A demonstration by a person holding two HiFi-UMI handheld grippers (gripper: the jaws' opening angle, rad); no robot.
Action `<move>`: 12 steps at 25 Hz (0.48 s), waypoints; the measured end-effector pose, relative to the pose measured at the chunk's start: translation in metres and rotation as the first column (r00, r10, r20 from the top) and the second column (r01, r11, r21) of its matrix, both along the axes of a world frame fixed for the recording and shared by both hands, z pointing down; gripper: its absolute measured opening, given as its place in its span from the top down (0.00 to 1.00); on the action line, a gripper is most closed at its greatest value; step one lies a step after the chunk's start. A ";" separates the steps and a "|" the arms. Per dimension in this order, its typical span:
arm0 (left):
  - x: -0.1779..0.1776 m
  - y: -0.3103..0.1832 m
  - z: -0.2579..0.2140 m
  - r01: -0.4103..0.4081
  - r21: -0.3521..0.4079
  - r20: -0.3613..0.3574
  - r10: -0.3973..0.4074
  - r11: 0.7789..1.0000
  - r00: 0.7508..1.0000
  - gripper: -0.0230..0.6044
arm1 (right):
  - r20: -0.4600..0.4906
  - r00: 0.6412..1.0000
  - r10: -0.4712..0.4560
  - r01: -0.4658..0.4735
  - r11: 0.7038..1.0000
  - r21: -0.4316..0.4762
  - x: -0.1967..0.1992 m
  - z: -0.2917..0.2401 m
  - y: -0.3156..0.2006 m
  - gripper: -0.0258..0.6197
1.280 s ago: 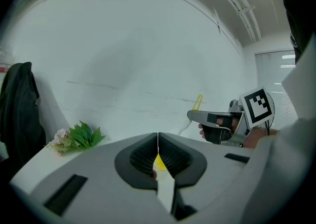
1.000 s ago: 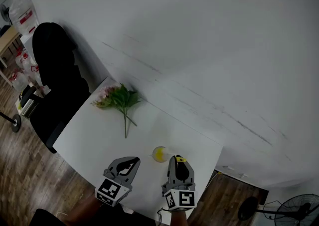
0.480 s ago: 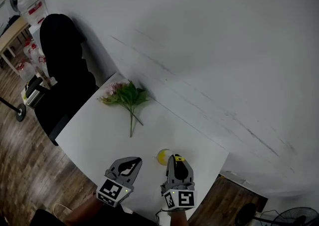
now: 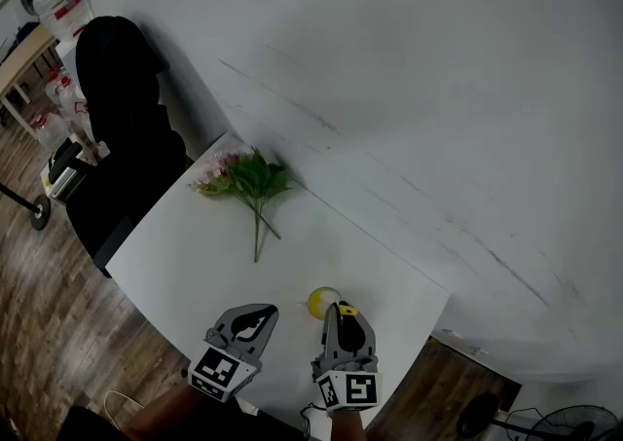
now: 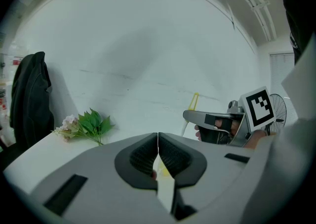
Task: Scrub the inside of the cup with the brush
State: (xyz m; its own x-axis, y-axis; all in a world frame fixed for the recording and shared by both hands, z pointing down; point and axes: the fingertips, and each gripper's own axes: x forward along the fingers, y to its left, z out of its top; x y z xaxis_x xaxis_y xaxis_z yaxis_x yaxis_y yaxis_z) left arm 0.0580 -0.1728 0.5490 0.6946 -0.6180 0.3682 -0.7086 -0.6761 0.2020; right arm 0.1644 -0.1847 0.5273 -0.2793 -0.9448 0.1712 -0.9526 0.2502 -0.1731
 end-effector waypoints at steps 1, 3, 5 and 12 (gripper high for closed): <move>0.001 0.000 0.000 -0.003 -0.001 0.000 0.003 1.000 1.000 0.92 | 0.000 1.000 0.002 -0.002 1.000 0.000 0.000 0.000 0.001 0.86; 0.002 0.000 0.001 -0.008 -0.002 -0.001 0.008 1.000 1.000 0.92 | 0.001 1.000 0.007 -0.007 1.000 0.000 0.001 0.001 0.001 0.86; 0.003 0.000 0.000 -0.013 -0.001 -0.002 0.013 1.000 1.000 0.92 | 0.004 1.000 0.015 -0.015 1.000 -0.003 0.003 0.001 0.001 0.86; 0.000 0.001 -0.012 -0.022 0.022 -0.010 0.023 1.000 1.000 0.92 | -0.005 0.999 0.048 -0.048 0.999 -0.008 0.005 -0.004 0.004 0.86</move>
State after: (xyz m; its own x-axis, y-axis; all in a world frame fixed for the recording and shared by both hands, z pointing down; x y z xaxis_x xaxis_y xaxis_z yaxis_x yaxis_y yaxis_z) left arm 0.0579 -0.1714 0.5366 0.7120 -0.6102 0.3474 -0.6912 -0.6961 0.1940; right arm 0.1694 -0.1807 0.5233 -0.2326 -0.9558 0.1798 -0.9643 0.2026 -0.1705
